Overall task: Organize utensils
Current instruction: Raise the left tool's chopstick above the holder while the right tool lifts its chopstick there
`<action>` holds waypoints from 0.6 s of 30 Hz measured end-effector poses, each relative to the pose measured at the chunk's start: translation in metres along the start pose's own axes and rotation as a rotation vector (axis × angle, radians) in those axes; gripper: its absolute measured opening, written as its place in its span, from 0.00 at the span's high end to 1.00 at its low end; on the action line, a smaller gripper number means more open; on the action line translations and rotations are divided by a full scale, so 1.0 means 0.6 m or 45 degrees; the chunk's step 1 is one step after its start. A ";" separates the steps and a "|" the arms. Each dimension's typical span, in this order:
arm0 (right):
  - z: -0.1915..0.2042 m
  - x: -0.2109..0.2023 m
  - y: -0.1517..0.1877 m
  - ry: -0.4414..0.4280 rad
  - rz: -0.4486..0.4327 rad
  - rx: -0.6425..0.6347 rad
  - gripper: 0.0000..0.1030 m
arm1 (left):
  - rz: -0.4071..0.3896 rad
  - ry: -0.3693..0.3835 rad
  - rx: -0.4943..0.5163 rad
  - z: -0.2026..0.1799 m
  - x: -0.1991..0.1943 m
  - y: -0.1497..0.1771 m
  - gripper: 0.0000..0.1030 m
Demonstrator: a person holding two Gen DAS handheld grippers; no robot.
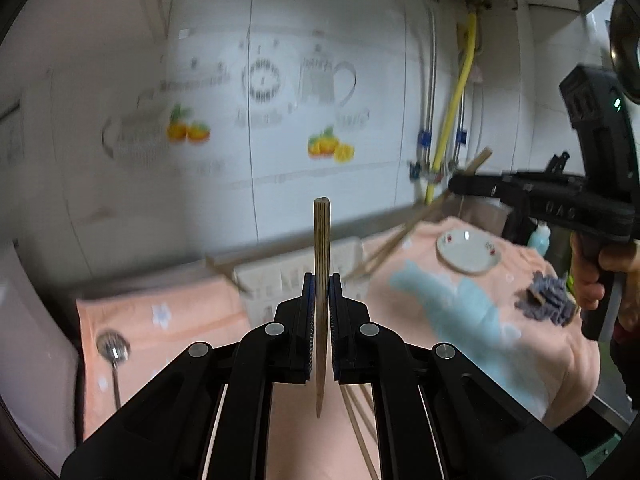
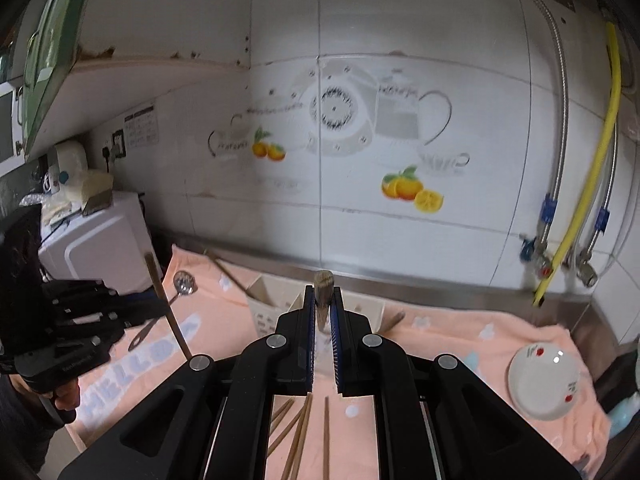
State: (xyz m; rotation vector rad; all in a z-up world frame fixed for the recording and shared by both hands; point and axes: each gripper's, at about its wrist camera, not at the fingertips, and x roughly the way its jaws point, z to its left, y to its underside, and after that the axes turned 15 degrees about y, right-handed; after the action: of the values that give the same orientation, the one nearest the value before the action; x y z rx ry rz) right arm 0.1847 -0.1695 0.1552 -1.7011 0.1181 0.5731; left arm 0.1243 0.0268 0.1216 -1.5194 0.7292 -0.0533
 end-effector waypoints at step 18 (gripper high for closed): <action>-0.021 0.078 -0.053 0.075 0.026 0.015 0.93 | -0.151 -0.139 0.054 0.053 0.074 -0.156 0.94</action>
State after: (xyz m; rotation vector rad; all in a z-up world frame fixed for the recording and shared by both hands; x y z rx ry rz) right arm 0.2413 -0.1635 0.1646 -1.7078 0.1809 0.5366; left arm 0.2117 0.0251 0.1856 -1.5114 0.5472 -0.0738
